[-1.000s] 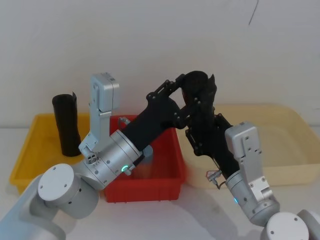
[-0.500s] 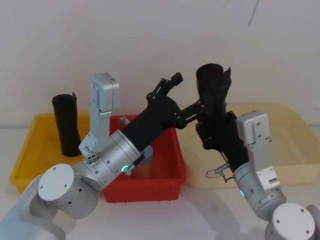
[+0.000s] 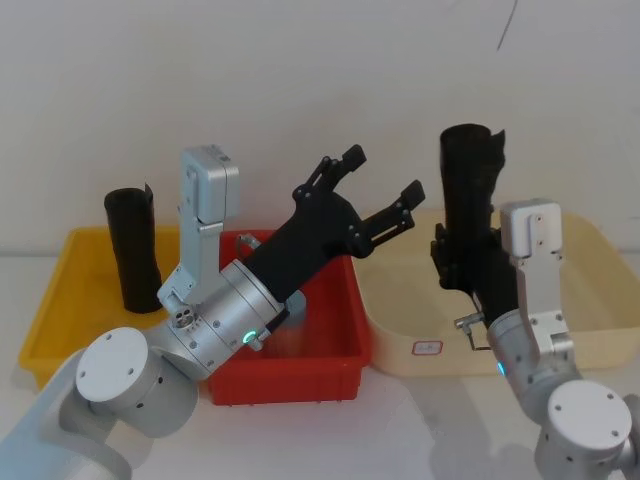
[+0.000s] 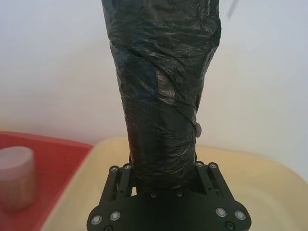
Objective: Pick up the garbage bag with the one hand and transfer it to the other hand.
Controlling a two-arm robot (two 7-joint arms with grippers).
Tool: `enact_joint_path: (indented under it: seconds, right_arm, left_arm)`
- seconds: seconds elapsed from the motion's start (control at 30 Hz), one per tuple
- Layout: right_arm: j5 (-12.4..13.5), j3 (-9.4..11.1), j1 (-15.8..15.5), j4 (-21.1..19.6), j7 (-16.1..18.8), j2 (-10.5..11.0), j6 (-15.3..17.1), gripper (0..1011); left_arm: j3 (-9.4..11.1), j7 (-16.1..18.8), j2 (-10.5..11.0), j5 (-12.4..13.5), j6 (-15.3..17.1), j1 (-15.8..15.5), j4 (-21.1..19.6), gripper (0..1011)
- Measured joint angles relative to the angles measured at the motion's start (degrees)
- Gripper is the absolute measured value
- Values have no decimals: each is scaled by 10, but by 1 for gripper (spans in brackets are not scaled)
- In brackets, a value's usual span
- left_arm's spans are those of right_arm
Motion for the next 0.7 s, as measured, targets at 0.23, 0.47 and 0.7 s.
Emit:
enact_joint_path:
  seconds: [0.23, 0.47, 0.7]
  right_arm:
    - [-8, 22, 17, 14, -39, -19, 54, 717]
    - [-14, 39, 31, 24, -68, -36, 104, 893]
    - [-14, 48, 32, 19, -69, -41, 133, 1001]
  left_arm:
    - [0, 0, 0, 0, 0, 0, 0, 1001]
    - [0, 0, 1, 0, 0, 0, 0, 1002]
    - [0, 19, 7, 10, 0, 7, -13, 1002]
